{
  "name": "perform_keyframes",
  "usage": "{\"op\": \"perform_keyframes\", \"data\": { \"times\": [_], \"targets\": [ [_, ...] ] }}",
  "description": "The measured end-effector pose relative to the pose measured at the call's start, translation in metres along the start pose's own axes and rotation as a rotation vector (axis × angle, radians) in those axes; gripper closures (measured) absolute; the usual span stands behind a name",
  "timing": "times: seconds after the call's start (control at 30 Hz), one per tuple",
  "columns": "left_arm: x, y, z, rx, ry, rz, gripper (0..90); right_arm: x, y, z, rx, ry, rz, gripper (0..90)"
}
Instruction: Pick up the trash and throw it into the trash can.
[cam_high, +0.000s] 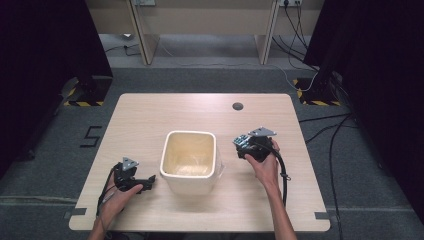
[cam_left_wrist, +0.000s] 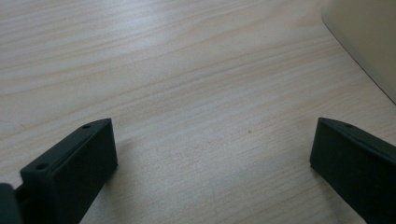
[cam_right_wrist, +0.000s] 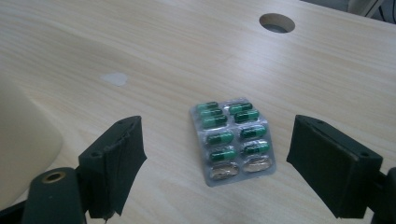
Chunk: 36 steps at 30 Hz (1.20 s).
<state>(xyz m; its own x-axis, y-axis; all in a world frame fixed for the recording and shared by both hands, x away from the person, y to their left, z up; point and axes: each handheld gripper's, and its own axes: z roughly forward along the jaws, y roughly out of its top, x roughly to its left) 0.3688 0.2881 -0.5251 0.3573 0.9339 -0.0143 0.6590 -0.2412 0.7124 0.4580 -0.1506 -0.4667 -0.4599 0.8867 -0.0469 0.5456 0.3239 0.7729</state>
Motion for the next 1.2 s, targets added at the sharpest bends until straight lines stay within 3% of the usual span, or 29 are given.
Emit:
{"op": "perform_keyframes", "data": {
  "times": [0.07, 0.17, 0.23, 0.37, 0.57, 0.97, 1.1, 1.2],
  "targets": [
    [0.0, 0.0, 0.0, 0.0, 0.0, 0.0, 0.0, -0.003, 0.003, 0.004, 0.008, -0.023, -0.019, 18.1],
    [0.0, 0.0, 0.0, 0.0, 0.0, 0.0, 0.0, -0.006, 0.007, 0.008, -0.002, -0.007, -0.005, 18.0],
    [0.0, 0.0, 0.0, 0.0, 0.0, 0.0, 0.0, -0.008, 0.009, 0.013, 0.019, -0.008, -0.024, 17.9],
    [0.0, 0.0, 0.0, 0.0, 0.0, 0.0, 0.0, -0.01, 0.01, 0.023, 0.03, -0.005, -0.019, 17.7],
    [0.0, 0.0, 0.0, 0.0, 0.0, 0.0, 0.0, -0.015, 0.002, 0.04, 0.066, 0.005, -0.024, 17.2],
    [0.0, 0.0, 0.0, 0.0, 0.0, 0.0, 0.0, -0.02, -0.007, 0.059, 0.077, 0.017, -0.011, 17.2],
    [0.0, 0.0, 0.0, 0.0, 0.0, 0.0, 0.0, -0.02, -0.009, 0.063, 0.091, 0.028, -0.007, 22.2],
    [0.0, 0.0, 0.0, 0.0, 0.0, 0.0, 0.0, -0.021, -0.01, 0.063, 0.076, 0.06, 0.007, 31.3]
  ]
}}
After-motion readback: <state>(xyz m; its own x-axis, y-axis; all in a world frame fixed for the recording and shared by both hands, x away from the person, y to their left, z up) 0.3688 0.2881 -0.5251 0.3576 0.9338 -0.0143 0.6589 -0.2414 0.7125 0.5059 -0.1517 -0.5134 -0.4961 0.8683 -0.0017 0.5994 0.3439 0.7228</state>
